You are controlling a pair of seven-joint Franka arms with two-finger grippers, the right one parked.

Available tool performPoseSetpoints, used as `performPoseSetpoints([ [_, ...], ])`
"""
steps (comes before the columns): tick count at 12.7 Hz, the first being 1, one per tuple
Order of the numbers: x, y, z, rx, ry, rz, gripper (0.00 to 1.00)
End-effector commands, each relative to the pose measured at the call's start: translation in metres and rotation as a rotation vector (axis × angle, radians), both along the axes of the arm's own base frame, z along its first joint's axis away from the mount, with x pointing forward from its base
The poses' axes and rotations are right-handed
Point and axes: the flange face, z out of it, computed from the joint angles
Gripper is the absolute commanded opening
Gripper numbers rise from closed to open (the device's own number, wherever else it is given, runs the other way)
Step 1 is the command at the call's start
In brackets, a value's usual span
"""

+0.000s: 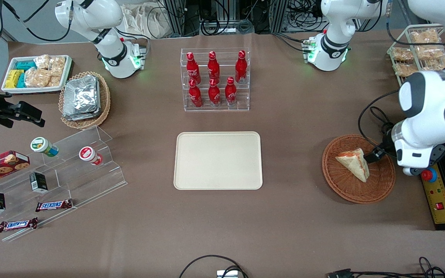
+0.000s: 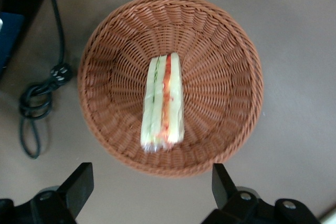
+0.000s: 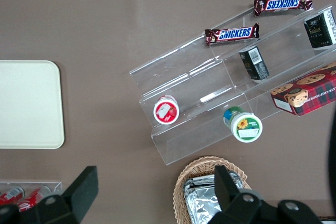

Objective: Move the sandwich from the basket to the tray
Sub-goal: 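Close the left gripper on the wrapped sandwich wedge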

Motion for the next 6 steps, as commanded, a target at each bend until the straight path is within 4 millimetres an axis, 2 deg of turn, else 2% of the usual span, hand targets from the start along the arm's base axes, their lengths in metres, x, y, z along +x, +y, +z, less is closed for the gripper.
performPoseSetpoints([
  [1, -0.005, 0.011, -0.046, 0.019, -0.018, 0.035, 1.00],
  [4, -0.009, 0.011, -0.084, 0.011, -0.030, 0.044, 1.00],
  [6, -0.007, 0.010, -0.096, 0.011, -0.026, 0.051, 1.00],
])
